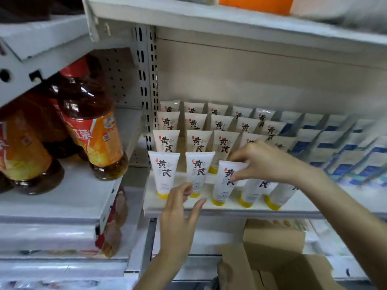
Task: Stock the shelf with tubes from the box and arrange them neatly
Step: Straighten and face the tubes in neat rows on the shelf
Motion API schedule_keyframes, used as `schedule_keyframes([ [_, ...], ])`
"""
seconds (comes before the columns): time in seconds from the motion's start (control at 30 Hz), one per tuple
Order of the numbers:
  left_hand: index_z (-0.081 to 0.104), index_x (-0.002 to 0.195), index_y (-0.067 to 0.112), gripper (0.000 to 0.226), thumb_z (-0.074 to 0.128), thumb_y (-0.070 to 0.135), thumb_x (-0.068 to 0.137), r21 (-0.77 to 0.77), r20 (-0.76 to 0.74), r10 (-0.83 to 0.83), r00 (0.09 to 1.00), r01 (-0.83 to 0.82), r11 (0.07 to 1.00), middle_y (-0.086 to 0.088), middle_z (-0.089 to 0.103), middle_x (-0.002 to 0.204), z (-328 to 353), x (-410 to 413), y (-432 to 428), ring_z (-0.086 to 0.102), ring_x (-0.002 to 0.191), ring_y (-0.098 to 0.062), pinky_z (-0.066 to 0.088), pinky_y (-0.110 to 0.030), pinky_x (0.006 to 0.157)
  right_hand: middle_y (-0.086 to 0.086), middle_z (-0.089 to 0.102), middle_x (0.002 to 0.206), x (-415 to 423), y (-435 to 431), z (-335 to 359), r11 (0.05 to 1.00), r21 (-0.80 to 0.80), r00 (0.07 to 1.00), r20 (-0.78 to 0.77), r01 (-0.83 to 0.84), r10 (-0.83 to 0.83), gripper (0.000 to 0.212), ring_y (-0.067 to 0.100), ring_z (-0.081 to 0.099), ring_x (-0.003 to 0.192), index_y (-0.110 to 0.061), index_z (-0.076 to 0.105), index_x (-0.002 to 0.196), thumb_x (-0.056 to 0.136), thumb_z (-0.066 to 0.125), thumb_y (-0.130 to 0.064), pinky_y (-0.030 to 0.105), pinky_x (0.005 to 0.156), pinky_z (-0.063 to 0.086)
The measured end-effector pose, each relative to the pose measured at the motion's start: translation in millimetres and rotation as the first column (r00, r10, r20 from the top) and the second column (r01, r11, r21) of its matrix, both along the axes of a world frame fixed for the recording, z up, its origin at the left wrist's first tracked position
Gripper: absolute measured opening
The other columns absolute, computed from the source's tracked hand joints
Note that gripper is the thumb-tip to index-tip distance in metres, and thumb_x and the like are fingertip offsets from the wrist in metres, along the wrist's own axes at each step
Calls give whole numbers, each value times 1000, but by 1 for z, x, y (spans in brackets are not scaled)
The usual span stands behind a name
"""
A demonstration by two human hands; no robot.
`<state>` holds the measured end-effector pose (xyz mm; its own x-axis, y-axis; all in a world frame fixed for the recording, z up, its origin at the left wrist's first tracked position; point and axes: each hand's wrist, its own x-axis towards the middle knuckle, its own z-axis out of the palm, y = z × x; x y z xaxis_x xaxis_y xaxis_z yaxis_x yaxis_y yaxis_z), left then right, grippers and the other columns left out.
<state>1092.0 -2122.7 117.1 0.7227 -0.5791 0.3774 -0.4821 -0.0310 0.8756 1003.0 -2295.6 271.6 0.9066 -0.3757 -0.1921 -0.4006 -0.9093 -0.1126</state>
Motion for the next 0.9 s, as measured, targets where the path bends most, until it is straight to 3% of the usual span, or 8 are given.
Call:
schedule_keyframes([
  [0.13, 47, 114, 29, 36, 60, 37, 81, -6, -72, 109, 991, -110, 994, 13, 55, 114, 4, -13, -20, 54, 103, -1, 44, -15, 87, 0, 62, 74, -2, -1, -10, 993, -112, 999, 21, -23, 26, 33, 18, 58, 74, -15, 61, 78, 80, 66, -48, 33, 60, 42],
  [0.23, 47, 118, 24, 40, 57, 40, 83, 13, -70, 172, 983, -171, 985, 13, 52, 117, 4, -22, -27, 52, 104, -5, 41, -15, 84, -2, 55, 70, -3, 0, -6, 992, -122, 999, 34, -28, 32, 29, 18, 53, 74, -16, 59, 80, 83, 64, -44, 31, 59, 35],
  [0.37, 43, 120, 24, 43, 62, 36, 84, 58, -81, 267, 960, -263, 963, 10, 47, 121, 1, -29, -29, 50, 107, -12, 40, -21, 80, -7, 44, 61, -1, -2, -5, 995, -99, 999, 46, -22, 27, 34, 18, 46, 72, -21, 45, 64, 83, 66, -41, 26, 50, 26],
  [0.57, 40, 136, 12, 57, 62, 30, 87, 181, -42, 369, 929, -356, 917, -4, 48, 138, 1, -27, -40, 50, 122, -25, 46, -37, 85, -6, 46, 60, 3, -10, -7, 997, -79, 999, 37, 0, 3, 39, 21, 52, 79, -19, 43, 60, 83, 66, -41, 31, 59, 35],
  [0.73, 38, 139, 12, 57, 60, 28, 89, 229, -34, 347, 937, -331, 916, -5, 48, 140, -4, -16, -48, 49, 125, -26, 48, -42, 91, 0, 58, 73, 9, -14, -10, 997, -58, 997, 55, 57, -54, 31, 19, 54, 74, -12, 60, 80, 81, 67, -42, 32, 61, 41],
  [0.9, 39, 138, 14, 54, 60, 26, 89, 265, -40, 292, 955, -272, 925, -4, 52, 134, -8, -6, -47, 52, 118, -25, 47, -38, 85, -2, 61, 101, 15, -17, -8, 995, -28, 996, 19, 93, -92, 31, 16, 53, 88, -16, 65, 101, 82, 67, -41, 33, 75, 46],
])
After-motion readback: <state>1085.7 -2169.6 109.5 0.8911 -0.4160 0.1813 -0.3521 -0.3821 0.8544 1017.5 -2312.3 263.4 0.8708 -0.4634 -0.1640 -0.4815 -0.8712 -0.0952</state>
